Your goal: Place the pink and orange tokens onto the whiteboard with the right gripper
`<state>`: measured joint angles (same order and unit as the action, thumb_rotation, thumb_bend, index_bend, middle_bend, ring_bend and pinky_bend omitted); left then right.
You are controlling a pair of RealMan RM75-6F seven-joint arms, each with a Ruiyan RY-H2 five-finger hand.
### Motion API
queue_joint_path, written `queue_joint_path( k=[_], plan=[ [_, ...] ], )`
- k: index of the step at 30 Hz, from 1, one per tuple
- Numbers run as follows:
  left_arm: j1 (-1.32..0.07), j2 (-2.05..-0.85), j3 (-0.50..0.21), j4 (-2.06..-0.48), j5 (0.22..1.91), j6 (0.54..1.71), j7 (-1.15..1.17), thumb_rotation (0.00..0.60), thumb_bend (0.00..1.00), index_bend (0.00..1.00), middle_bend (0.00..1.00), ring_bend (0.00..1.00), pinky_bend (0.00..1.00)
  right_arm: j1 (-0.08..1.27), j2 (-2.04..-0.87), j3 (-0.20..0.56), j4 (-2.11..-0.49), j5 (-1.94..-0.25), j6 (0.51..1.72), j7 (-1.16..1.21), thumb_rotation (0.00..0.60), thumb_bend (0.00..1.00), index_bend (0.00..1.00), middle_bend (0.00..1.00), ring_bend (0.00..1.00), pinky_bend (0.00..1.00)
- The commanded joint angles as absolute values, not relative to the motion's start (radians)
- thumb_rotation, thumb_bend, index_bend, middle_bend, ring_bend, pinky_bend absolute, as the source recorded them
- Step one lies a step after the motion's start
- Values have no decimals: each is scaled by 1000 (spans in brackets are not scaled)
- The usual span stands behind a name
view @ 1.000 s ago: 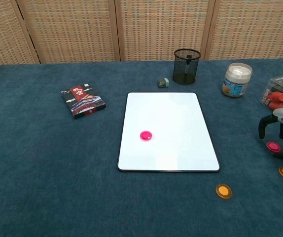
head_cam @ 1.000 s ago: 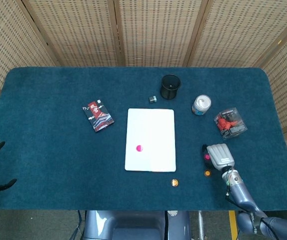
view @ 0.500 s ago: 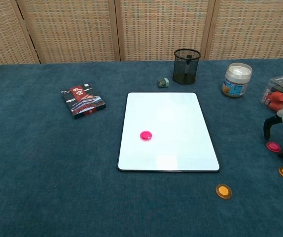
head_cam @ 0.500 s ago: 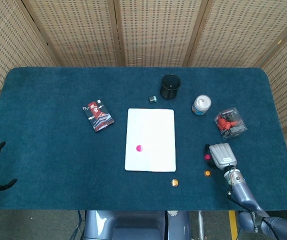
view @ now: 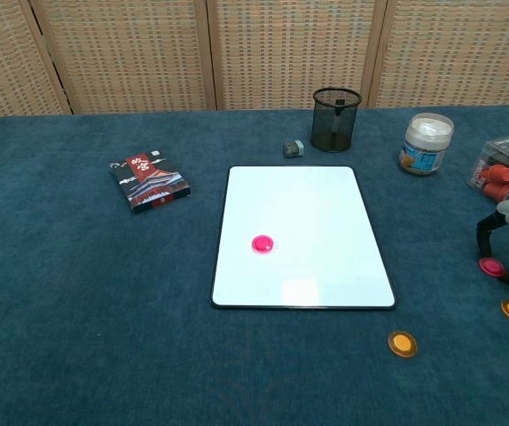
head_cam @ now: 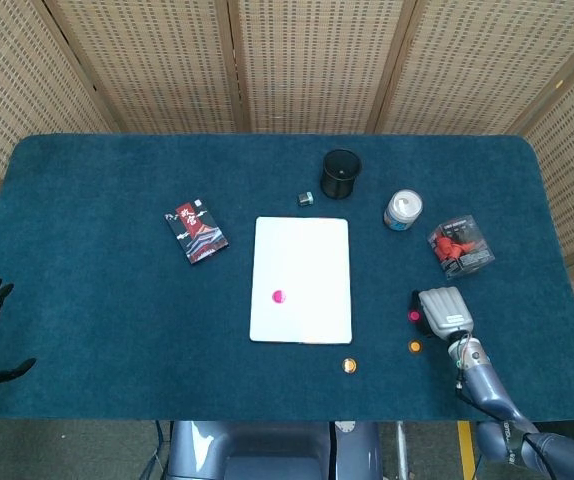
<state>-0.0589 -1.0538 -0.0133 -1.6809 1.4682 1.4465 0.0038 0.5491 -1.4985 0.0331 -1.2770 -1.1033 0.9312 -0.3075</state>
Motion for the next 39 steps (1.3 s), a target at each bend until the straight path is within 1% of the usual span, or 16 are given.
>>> queue_joint_path(
  k=[1, 11, 16, 20, 22, 25, 30, 36, 38, 39],
  plan=[
    [-59, -1054, -13, -1681, 1468, 1447, 5, 600, 0, 0, 0, 0, 0, 548, -1501, 42, -1279, -1100, 920, -291, 600, 337, 488, 961, 1000, 1000],
    [-58, -1052, -13, -1680, 1469, 1448, 0, 600, 0, 0, 0, 0, 0, 563, -1473, 96, -1352, -1070, 898, -261, 600, 337, 489, 961, 1000, 1000],
    [-57, -1051, -13, -1682, 1470, 1450, -1, 600, 0, 0, 0, 0, 0, 599, -1462, 137, -1426, -1043, 903, -312, 600, 337, 489, 961, 1000, 1000],
    [-57, -1049, -13, -1681, 1469, 1450, -5, 600, 0, 0, 0, 0, 0, 643, -1476, 168, -1471, -994, 906, -392, 600, 337, 489, 961, 1000, 1000],
    [-57, -1047, -14, -1681, 1468, 1450, -10, 600, 0, 0, 0, 0, 0, 682, -1508, 199, -1487, -952, 908, -440, 600, 337, 489, 961, 1000, 1000],
    [-57, -1045, -16, -1680, 1464, 1449, -15, 600, 0, 0, 0, 0, 0, 709, -1535, 217, -1490, -903, 914, -480, 600, 337, 489, 961, 1000, 1000],
    [-60, -1039, -20, -1677, 1454, 1442, -34, 600, 0, 0, 0, 0, 0, 798, -1623, 263, -1454, -772, 922, -586, 600, 337, 489, 961, 1000, 1000],
    [-65, -1035, -25, -1672, 1442, 1429, -49, 600, 0, 0, 0, 0, 0, 881, -1707, 284, -1397, -666, 946, -683, 600, 337, 488, 961, 1000, 1000],
    [-66, -1033, -26, -1671, 1440, 1426, -54, 600, 0, 0, 0, 0, 0, 899, -1727, 283, -1377, -644, 956, -710, 600, 334, 439, 961, 1000, 1000],
    [-66, -1032, -26, -1671, 1439, 1426, -56, 600, 0, 0, 0, 0, 0, 904, -1733, 282, -1372, -638, 960, -717, 600, 327, 392, 961, 1000, 1000]
  ],
)
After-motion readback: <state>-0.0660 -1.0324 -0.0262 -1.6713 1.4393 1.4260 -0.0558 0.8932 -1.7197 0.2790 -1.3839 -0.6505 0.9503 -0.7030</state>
